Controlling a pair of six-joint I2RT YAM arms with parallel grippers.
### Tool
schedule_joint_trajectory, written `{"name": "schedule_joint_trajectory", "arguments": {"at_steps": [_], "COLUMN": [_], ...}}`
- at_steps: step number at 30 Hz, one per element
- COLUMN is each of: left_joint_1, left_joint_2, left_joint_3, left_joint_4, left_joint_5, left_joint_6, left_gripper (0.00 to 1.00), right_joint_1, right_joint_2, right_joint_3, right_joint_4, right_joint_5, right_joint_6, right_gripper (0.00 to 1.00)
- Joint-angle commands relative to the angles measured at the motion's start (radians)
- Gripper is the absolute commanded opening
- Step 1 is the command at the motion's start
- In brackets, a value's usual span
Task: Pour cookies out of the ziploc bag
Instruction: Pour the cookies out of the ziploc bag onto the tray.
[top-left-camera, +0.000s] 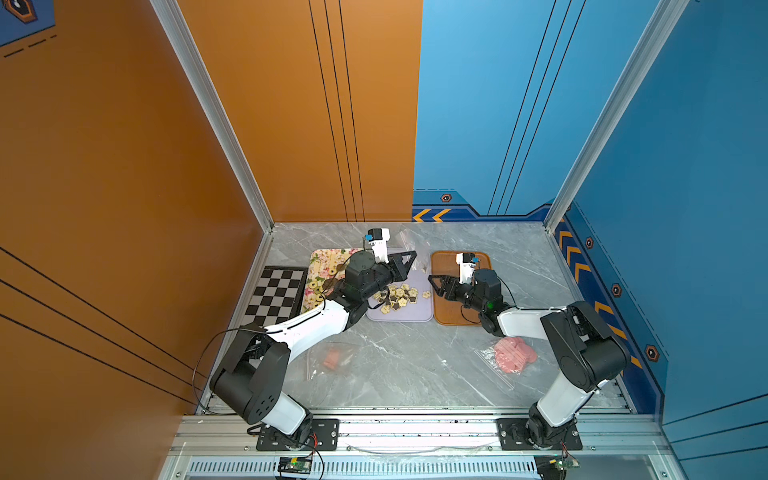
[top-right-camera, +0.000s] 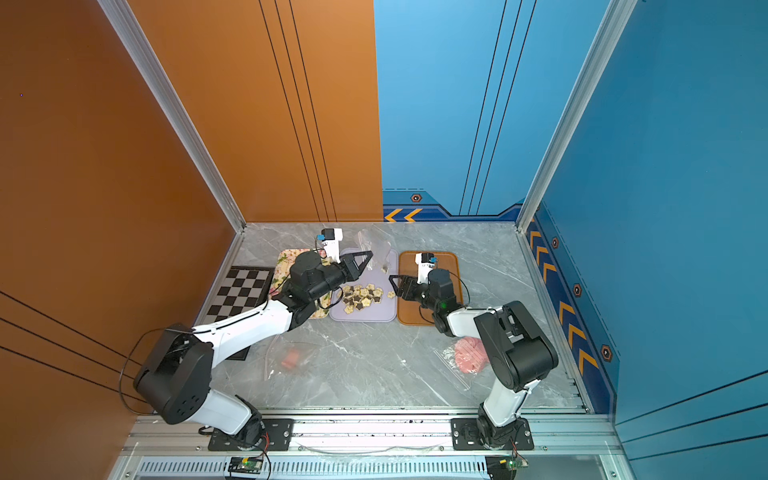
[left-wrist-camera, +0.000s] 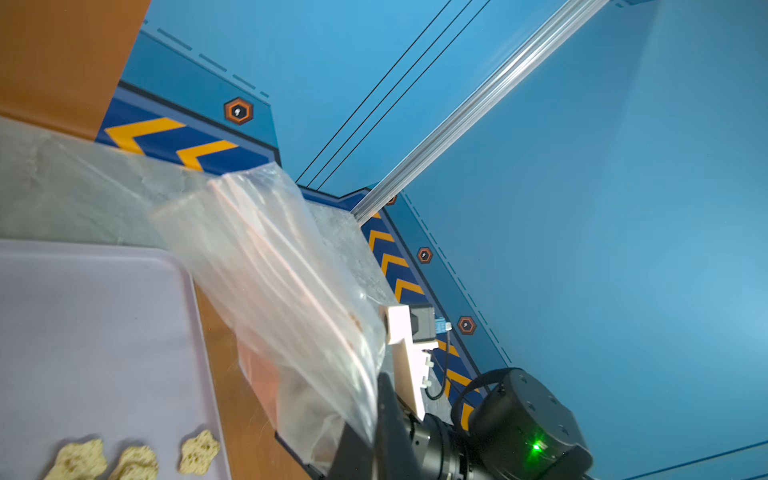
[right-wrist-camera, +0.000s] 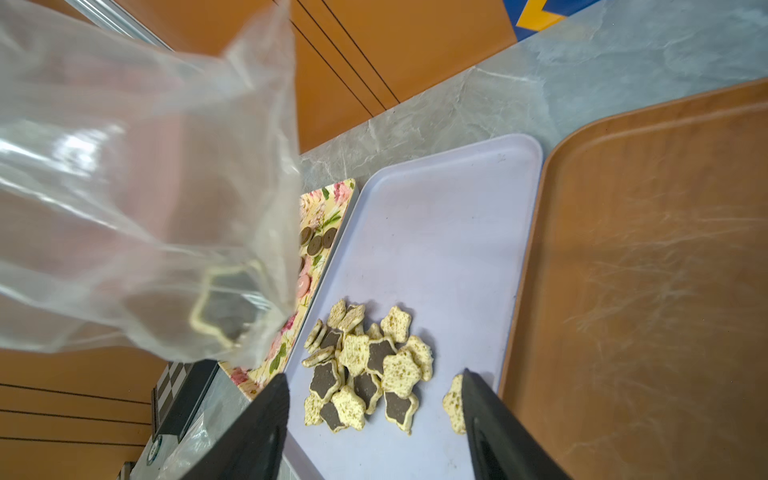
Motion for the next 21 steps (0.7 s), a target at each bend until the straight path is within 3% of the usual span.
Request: {"name": "schedule_joint_trajectory", "arguments": {"at_steps": [1,3,5,7,9,17,21], "left_joint_1": [0.033,0.081,0.095,0.085,0.067,-0.048,-0.082], "left_joint_2": [0.003,0.093,0.199,0.284,0.326,0.163,0.075], "left_joint_3": [-0.025,-0.044,0.056,0.166,0.224,0.335,0.285], "left_joint_4": [0.023,-0.094,-0.457,-0.682,-0.796,-0.766,-0.673], "left_joint_5": [-0.004,-0.102,-0.28,-0.344,-0.4,-0.395,-0.384], "left_joint_6": [0.084,0.103,0.15,0.195,0.191,0.325,0.344], "left_gripper": [0.0,0.0,0.0,0.0,0.0,0.0,0.0], "right_joint_1": [0.004,0.003,0.003,0.003,0.003,0.017,0.022], "right_joint_2": [-0.005,0.007,0.014,0.014,0.016,0.054,0.1], "right_joint_3": [-0.008,-0.002,0.0,0.003,0.006,0.049,0.096], "right_joint_4": [0.031,0.035,0.04,0.04,0.032,0.017,-0.013], "right_joint_5": [0.032,0.021,0.011,0.006,0.005,-0.056,-0.114], "right_joint_6": [0.003,0.007,0.012,0.011,0.007,0.015,0.033], "right_gripper": [0.67,0.67,0.67,0.67,0.67,0.67,0.67]}}
